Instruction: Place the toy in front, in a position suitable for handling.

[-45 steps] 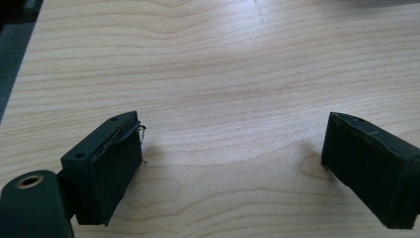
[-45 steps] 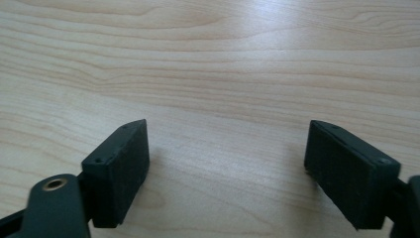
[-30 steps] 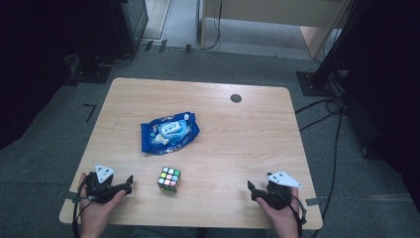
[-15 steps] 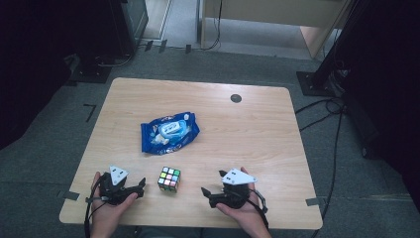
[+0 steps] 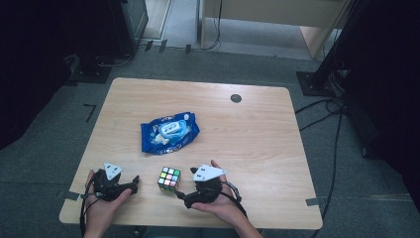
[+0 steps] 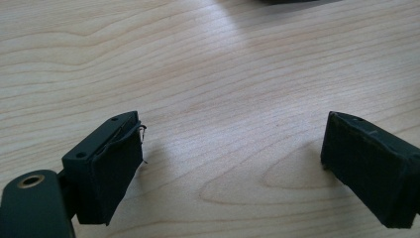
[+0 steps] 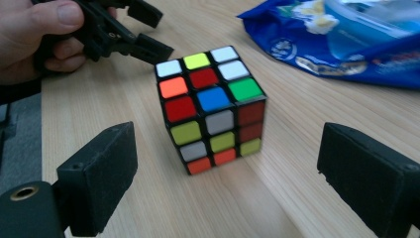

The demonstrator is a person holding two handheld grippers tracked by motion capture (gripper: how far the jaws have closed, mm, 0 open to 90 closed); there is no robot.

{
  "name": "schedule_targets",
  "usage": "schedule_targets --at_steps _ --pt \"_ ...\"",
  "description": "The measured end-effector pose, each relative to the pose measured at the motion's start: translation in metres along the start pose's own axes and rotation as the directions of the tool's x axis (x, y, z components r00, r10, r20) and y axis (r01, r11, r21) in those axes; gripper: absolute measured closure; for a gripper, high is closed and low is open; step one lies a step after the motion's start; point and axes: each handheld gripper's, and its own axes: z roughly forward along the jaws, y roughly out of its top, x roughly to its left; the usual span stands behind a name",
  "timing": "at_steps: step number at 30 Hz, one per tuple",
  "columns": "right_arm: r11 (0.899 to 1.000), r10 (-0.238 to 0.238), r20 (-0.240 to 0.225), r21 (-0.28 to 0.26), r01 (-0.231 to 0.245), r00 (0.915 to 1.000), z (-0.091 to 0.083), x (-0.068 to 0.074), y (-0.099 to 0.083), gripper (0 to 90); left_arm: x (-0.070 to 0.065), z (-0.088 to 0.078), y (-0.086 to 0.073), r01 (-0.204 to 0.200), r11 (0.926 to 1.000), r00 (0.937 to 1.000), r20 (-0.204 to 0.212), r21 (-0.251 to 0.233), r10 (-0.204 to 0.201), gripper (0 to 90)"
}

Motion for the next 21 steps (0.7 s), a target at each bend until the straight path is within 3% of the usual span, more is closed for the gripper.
schedule_targets --at_steps 2,4,12,13,16,17,19,21 --pt "1.000 -0.008 0.001 0.006 0.008 1.0000 0.003 0.000 0.002 8.4 0.000 0.000 0.000 0.003 1.0000 1.0000 0.008 0.001 -0.003 9.1" --pt "1.000 -0.025 -0.016 0.018 0.025 0.9996 0.014 0.001 0.006 7.4 0.003 0.002 0.000 0.021 0.9998 0.9990 0.041 0.005 -0.021 9.1" --pt "0.996 -0.065 -0.009 0.065 0.065 0.9979 0.037 0.006 0.012 6.1 0.002 0.002 -0.001 0.010 0.9999 0.9987 0.050 -0.004 -0.010 9.1" --pt "0.993 -0.086 0.020 0.079 0.084 0.9961 0.043 0.008 0.013 9.9 0.002 0.002 -0.001 0.009 0.9999 0.9985 0.053 -0.006 -0.009 9.1" --pt "0.992 -0.096 0.024 0.081 0.094 0.9951 0.046 0.009 0.014 17.0 0.001 0.002 -0.001 0.009 0.9999 0.9985 0.055 -0.008 -0.009 9.1" --pt "0.989 -0.127 0.025 0.073 0.125 0.9916 0.047 0.010 0.013 27.8 0.000 0.003 -0.001 0.008 0.9999 0.9985 0.055 -0.011 -0.008 9.1" --pt "0.987 -0.148 0.016 0.065 0.147 0.9889 0.047 0.012 0.012 34.0 0.000 0.003 -0.001 0.004 0.9999 0.9984 0.056 -0.011 -0.004 9.1" --pt "0.987 -0.150 0.015 0.065 0.148 0.9886 0.047 0.013 0.011 34.3 0.000 0.003 -0.001 0.004 0.9999 0.9984 0.056 -0.011 -0.003 9.1"
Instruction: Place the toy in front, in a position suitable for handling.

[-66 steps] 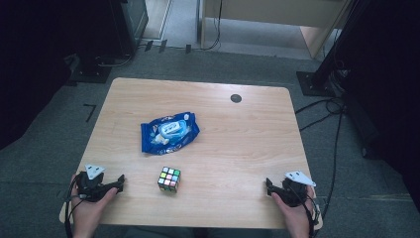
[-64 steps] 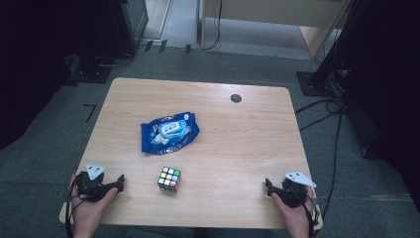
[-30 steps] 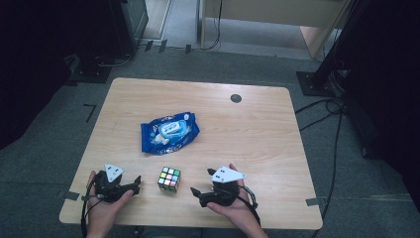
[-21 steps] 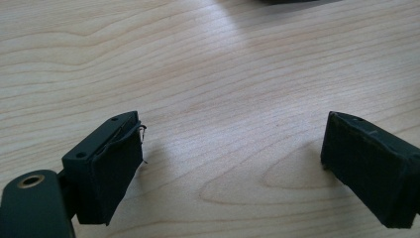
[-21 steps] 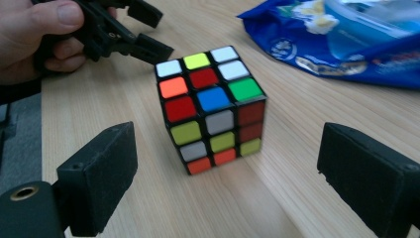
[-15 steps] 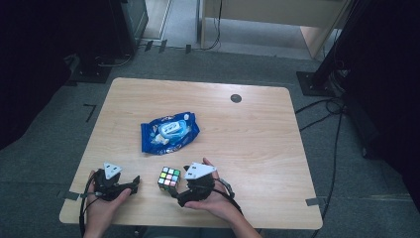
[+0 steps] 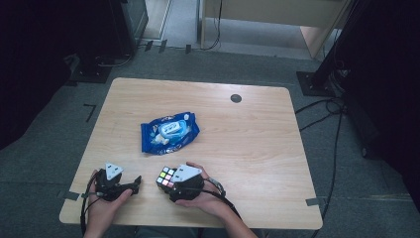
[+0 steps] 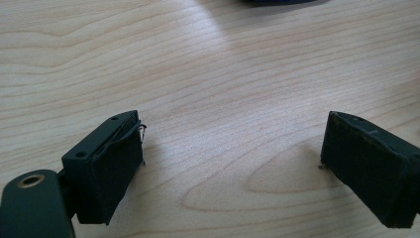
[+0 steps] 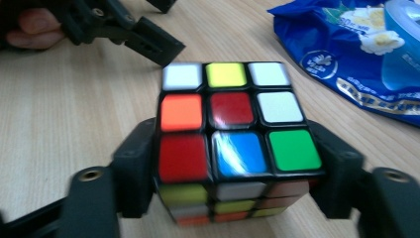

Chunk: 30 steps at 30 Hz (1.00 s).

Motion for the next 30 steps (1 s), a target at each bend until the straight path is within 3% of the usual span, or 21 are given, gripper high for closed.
schedule_targets --at_steps 5,7,9,10,12,15,16,17,18,19,21,22,23,25,26,27,30 --pt "1.000 0.011 0.061 -0.001 -0.011 0.9981 -0.007 0.001 0.002 34.6 0.000 0.000 0.000 -0.002 1.0000 1.0000 0.001 0.000 0.002 9.1" --pt "0.998 0.055 0.134 -0.038 -0.050 0.9895 -0.024 -0.008 0.006 34.6 0.000 0.000 0.000 -0.003 1.0000 1.0000 0.002 -0.001 0.003 9.1" --pt "0.992 0.118 0.222 -0.064 -0.106 0.9680 -0.040 -0.022 0.008 34.6 0.000 0.000 0.000 -0.004 1.0000 1.0000 0.004 0.001 0.004 9.1" --pt "0.987 0.158 0.271 -0.075 -0.143 0.9496 -0.047 -0.031 0.007 34.5 0.000 0.000 0.000 -0.003 1.0000 1.0000 0.005 0.001 0.003 9.1" --pt "0.970 0.244 0.364 -0.100 -0.223 0.8990 -0.063 -0.051 0.003 34.5 0.000 0.000 0.000 -0.003 1.0000 1.0000 0.005 0.001 0.003 9.1" --pt "0.950 0.309 0.504 -0.123 -0.288 0.8065 -0.083 -0.079 -0.008 34.5 -0.001 0.000 0.000 -0.002 1.0000 1.0000 0.006 0.001 0.002 9.1" --pt "0.950 0.309 0.504 -0.123 -0.288 0.8065 -0.083 -0.079 -0.008 34.5 -0.001 0.000 0.000 -0.002 1.0000 1.0000 0.006 0.001 0.002 9.1" --pt "0.932 0.348 0.571 -0.126 -0.339 0.7440 -0.092 -0.096 -0.019 34.5 -0.001 0.000 0.000 -0.002 1.0000 1.0000 0.006 0.001 0.002 9.1" --pt "0.920 0.373 0.595 -0.136 -0.368 0.7125 -0.096 -0.104 -0.024 34.5 -0.001 0.000 0.000 -0.001 1.0000 1.0000 0.006 0.001 0.001 9.1" --pt "0.909 0.391 0.613 -0.139 -0.393 0.6868 -0.099 -0.110 -0.030 34.5 -0.001 0.000 0.000 -0.002 1.0000 1.0000 0.006 0.001 0.002 9.1" --pt "0.891 0.415 0.638 -0.141 -0.431 0.6487 -0.103 -0.120 -0.038 34.5 -0.001 0.000 0.000 -0.002 1.0000 1.0000 0.005 0.001 0.002 9.2" --pt "0.891 0.415 0.638 -0.141 -0.431 0.6487 -0.103 -0.120 -0.038 34.5 -0.001 0.000 0.000 -0.002 1.0000 1.0000 0.005 0.001 0.002 9.1" --pt "0.885 0.421 0.650 -0.142 -0.443 0.6330 -0.105 -0.123 -0.044 34.4 -0.001 0.000 0.000 -0.002 1.0000 1.0000 0.005 0.001 0.002 9.1" --pt "0.884 0.421 0.653 -0.139 -0.447 0.6294 -0.105 -0.124 -0.045 34.5 -0.001 0.000 0.000 -0.002 1.0000 1.0000 0.005 0.001 0.002 9.2" --pt "0.873 0.437 0.655 -0.143 -0.467 0.6163 -0.104 -0.125 -0.048 34.5 -0.001 0.000 0.000 -0.002 1.0000 1.0000 0.006 0.001 0.002 9.2" --pt "0.871 0.439 0.658 -0.146 -0.469 0.6117 -0.104 -0.125 -0.049 34.4 -0.001 0.000 0.000 -0.002 1.0000 1.0000 0.006 0.001 0.002 9.2" --pt "0.867 0.447 0.657 -0.150 -0.475 0.6078 -0.102 -0.125 -0.050 34.4 -0.002 -0.001 -0.001 -0.008 1.0000 0.9999 0.007 0.002 0.007 9.2"
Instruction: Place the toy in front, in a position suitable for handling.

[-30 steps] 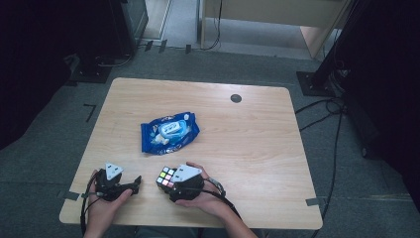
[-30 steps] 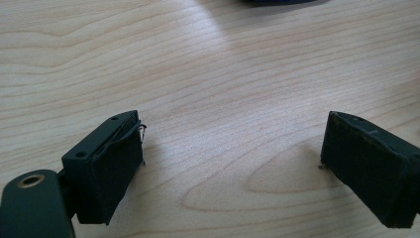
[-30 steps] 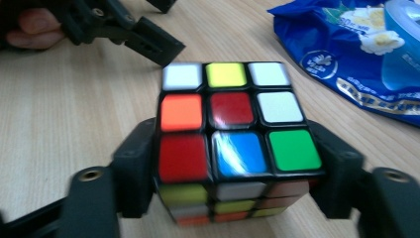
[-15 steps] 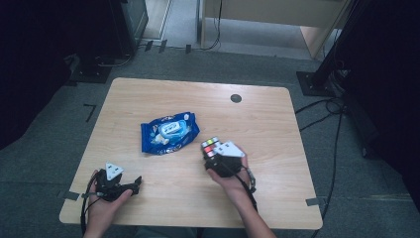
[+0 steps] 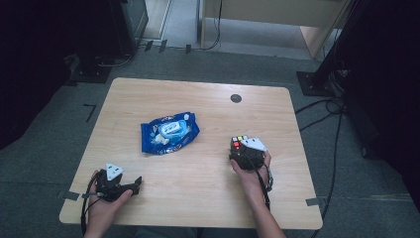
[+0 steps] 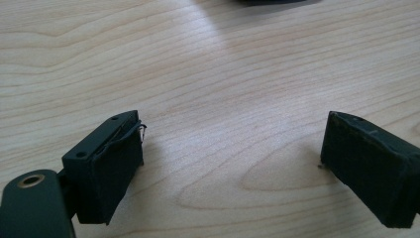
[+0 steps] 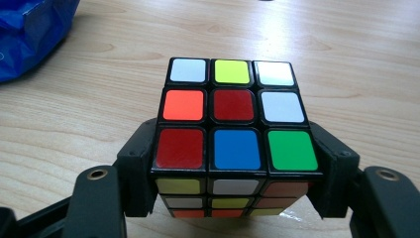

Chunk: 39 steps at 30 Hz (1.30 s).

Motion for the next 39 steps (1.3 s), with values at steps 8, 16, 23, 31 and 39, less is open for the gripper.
schedule_targets --at_steps 8,16,23,31,39 --pt "1.000 0.006 0.009 0.016 -0.006 0.9999 0.007 0.002 -0.009 34.4 0.000 0.000 0.000 -0.001 1.0000 1.0000 0.001 -0.003 0.001 9.2" --pt "1.000 -0.011 0.012 0.010 0.011 0.9999 0.008 0.002 -0.012 25.4 0.000 0.000 0.000 -0.001 1.0000 1.0000 0.001 -0.003 0.001 9.2" --pt "0.998 -0.020 0.019 -0.067 0.021 0.9996 -0.015 0.007 0.007 15.7 0.000 0.000 0.000 0.000 1.0000 1.0000 0.001 -0.003 0.000 9.2" --pt "0.990 -0.104 -0.119 -0.112 0.090 0.9875 -0.023 0.048 0.038 42.8 -0.001 0.000 0.003 0.007 0.9999 1.0000 0.001 0.009 -0.007 9.6" --pt "0.996 -0.083 -0.209 -0.040 0.077 0.9744 0.021 0.095 0.053 57.8 0.001 0.000 0.002 0.014 0.9999 0.9999 0.008 -0.001 -0.014 13.7"
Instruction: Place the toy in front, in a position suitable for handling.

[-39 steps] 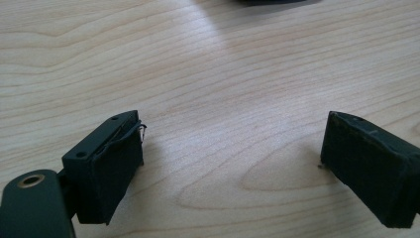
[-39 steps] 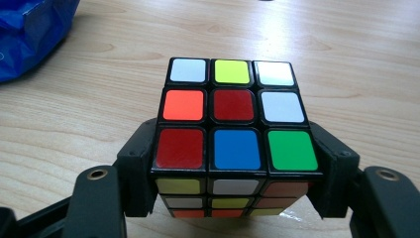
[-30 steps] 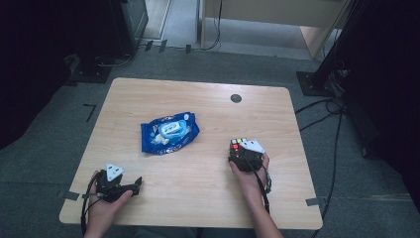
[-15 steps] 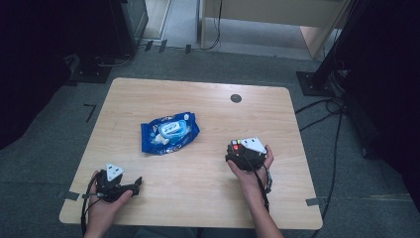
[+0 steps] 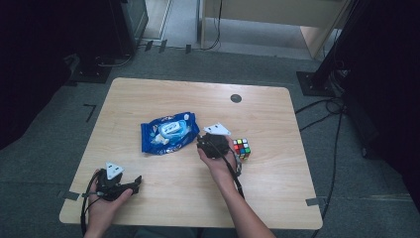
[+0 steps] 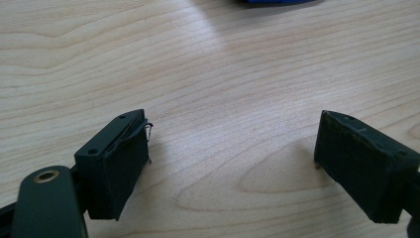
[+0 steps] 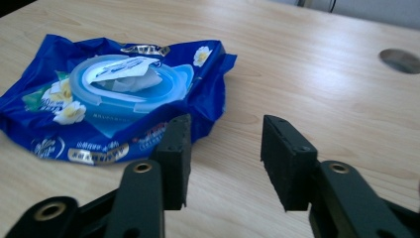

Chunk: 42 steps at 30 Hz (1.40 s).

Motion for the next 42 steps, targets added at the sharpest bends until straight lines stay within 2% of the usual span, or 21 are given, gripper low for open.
schedule_targets --at_steps 1,3,5,8,11,12,14,16,22,23,24,25,29,30,33,34,36,38,39,40,42 --pt "1.000 -0.013 0.061 0.005 0.013 0.9981 0.012 0.006 0.004 60.0 0.000 0.000 -0.001 -0.003 1.0000 1.0000 0.001 -0.003 0.003 13.6" --pt "1.000 -0.022 0.076 -0.007 0.022 0.9968 0.019 0.009 0.008 62.4 -0.002 0.000 -0.002 -0.012 0.9999 0.9999 -0.003 -0.006 0.012 13.6" --pt "1.000 -0.013 0.075 -0.010 0.014 0.9971 0.021 0.009 0.010 64.0 -0.002 0.000 -0.002 -0.019 0.9998 0.9998 -0.001 -0.006 0.019 13.6" --pt "0.998 0.055 0.051 0.009 -0.055 0.9972 0.035 0.007 0.016 69.5 -0.003 -0.001 -0.003 -0.021 0.9997 0.9998 0.002 -0.009 0.021 13.6" --pt "0.996 0.086 0.040 0.035 -0.087 0.9955 0.042 0.005 0.016 73.0 -0.003 -0.001 -0.003 -0.020 0.9997 0.9998 0.002 -0.010 0.020 13.6" --pt "0.991 0.116 0.028 0.058 -0.117 0.9929 0.048 0.002 0.013 83.8 -0.003 -0.001 -0.003 -0.020 0.9997 0.9998 0.002 -0.010 0.020 13.6" --pt "0.990 0.123 0.001 0.066 -0.123 0.9924 0.049 0.000 0.012 90.0 -0.003 -0.001 -0.003 -0.020 0.9997 0.9998 0.003 -0.011 0.020 13.6" --pt "0.991 0.118 -0.007 0.063 -0.117 0.9930 0.048 0.001 0.011 90.0 -0.003 -0.001 -0.003 -0.020 0.9997 0.9998 0.003 -0.012 0.020 13.6" --pt "0.994 0.087 -0.044 0.071 -0.084 0.9952 0.032 0.010 -0.004 90.0 -0.003 -0.001 -0.003 -0.021 0.9997 0.9998 0.004 -0.011 0.022 13.6" --pt "0.995 0.076 -0.065 0.068 -0.071 0.9950 0.021 0.017 -0.014 90.0 -0.003 -0.001 -0.003 -0.023 0.9997 0.9997 0.004 -0.011 0.023 13.6" --pt "0.995 0.076 -0.065 0.068 -0.071 0.9950 0.021 0.017 -0.014 90.0 -0.003 -0.001 -0.003 -0.023 0.9997 0.9997 0.004 -0.011 0.023 13.6" --pt "0.996 0.062 -0.079 0.061 -0.058 0.9949 0.012 0.024 -0.025 90.0 -0.003 0.000 -0.003 -0.020 0.9997 0.9998 0.005 -0.013 0.020 13.6" --pt "0.997 0.055 -0.094 0.052 -0.050 0.9941 -0.003 0.036 -0.041 88.7 -0.003 0.000 -0.002 -0.021 0.9997 0.9998 0.005 -0.011 0.021 13.6" --pt "0.999 0.044 -0.097 0.035 -0.041 0.9944 -0.012 0.045 -0.049 84.6 -0.003 0.000 -0.002 -0.022 0.9997 0.9997 0.005 -0.011 0.022 13.6" --pt "0.999 -0.019 -0.116 0.023 0.022 0.9930 -0.023 0.060 -0.059 81.8 -0.004 0.000 -0.002 -0.020 0.9997 0.9998 0.004 -0.012 0.021 13.6" --pt "0.999 -0.019 -0.116 0.023 0.022 0.9930 -0.023 0.060 -0.059 81.8 -0.004 0.000 -0.002 -0.020 0.9997 0.9998 0.004 -0.012 0.021 13.6" --pt "0.997 -0.071 -0.147 0.016 0.074 0.9866 -0.030 0.071 -0.064 77.6 -0.004 0.000 -0.002 -0.020 0.9997 0.9998 0.004 -0.012 0.020 13.6" --pt "0.995 -0.086 -0.268 0.016 0.094 0.9596 -0.039 0.081 -0.064 70.2 -0.004 0.000 -0.002 -0.020 0.9997 0.9998 0.004 -0.012 0.020 13.6" --pt "0.995 -0.086 -0.268 0.016 0.094 0.9596 -0.039 0.081 -0.064 70.2 -0.003 0.000 -0.002 -0.020 0.9997 0.9998 0.004 -0.012 0.020 13.6" --pt "0.993 -0.120 -0.332 -0.021 0.120 0.9356 -0.048 0.085 -0.062 63.6 -0.003 0.000 -0.002 -0.020 0.9997 0.9998 0.004 -0.012 0.020 13.6" --pt "0.992 -0.128 -0.334 -0.030 0.125 0.9339 -0.052 0.084 -0.061 62.8 -0.003 0.000 -0.002 -0.020 0.9997 0.9998 0.005 -0.012 0.020 13.6"
